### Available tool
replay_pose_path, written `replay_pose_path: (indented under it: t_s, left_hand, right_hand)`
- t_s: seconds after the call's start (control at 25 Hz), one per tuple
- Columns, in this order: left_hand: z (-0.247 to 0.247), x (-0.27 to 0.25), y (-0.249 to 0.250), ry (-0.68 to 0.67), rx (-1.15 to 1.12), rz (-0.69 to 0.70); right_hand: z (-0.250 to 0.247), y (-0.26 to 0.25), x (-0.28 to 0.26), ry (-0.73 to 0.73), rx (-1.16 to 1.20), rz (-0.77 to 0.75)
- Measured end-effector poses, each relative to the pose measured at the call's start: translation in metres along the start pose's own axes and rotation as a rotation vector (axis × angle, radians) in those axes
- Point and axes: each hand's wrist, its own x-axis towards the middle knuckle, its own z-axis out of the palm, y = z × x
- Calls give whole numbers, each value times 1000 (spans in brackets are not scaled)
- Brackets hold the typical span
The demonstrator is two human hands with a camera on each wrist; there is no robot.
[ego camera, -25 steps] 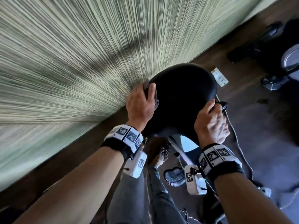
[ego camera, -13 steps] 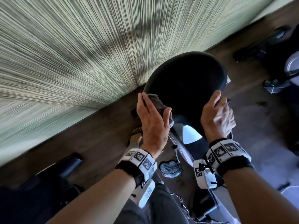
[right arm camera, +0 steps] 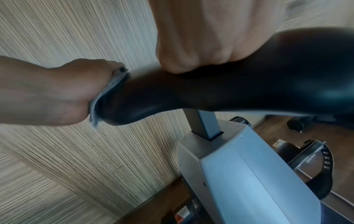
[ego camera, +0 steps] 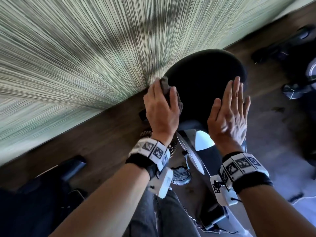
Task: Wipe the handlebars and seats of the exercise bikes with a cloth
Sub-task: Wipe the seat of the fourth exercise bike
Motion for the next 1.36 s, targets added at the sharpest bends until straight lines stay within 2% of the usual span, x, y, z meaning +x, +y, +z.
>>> replay_pose_path:
  t_s: [0.12,0.24,0.32,0.4,0.52,0.6,0.76,0.88,0.96,1.04,1.12,1.16,1.24,1.36]
  left_hand:
    - [-6,-14,-2,-45,22,-58]
    - [-7,42,8,-209,68,-124]
    - [-2,78,13,-302,81,-67]
    - [-4,75,14,-294,112,72]
    - [-12,30,2,-210,260,360]
    - [-13,23,1,-277,373,438]
    - [14,66,44,-389,563,547]
    - [31,74,65,-477,637,782]
    - [34,62,69,-530,618,1010]
    - [34,34,70,-598,564,1234]
    - [39,0,70,-651,446,1377]
    - [43,-15,69,-666,382,1414]
    - [52,-37,67,-713,275,1502]
    - [60,-26,81,-935,202,1811]
  right_hand:
    - [3,2,0,-1,80,-16]
    - [6,0,0,18,68,-9]
    - [6,-1,2,23,65,-14]
    - [5,-2,3,8,68,-19]
    - [4,-5,1,-9,63,-16]
    - [4,-4,3,-3,80,-8]
    - [2,-3,5,79,302,64]
    - [-5,-2,5,215,581,201]
    - [-9,8,9,386,881,304]
    - [-18,22,10,574,1150,528]
    - [-25,40,3,712,1213,716]
    - [-28,48,-3,740,1198,749]
    - [-32,59,-17,745,1148,716]
    - [-35,60,-26,755,1068,677]
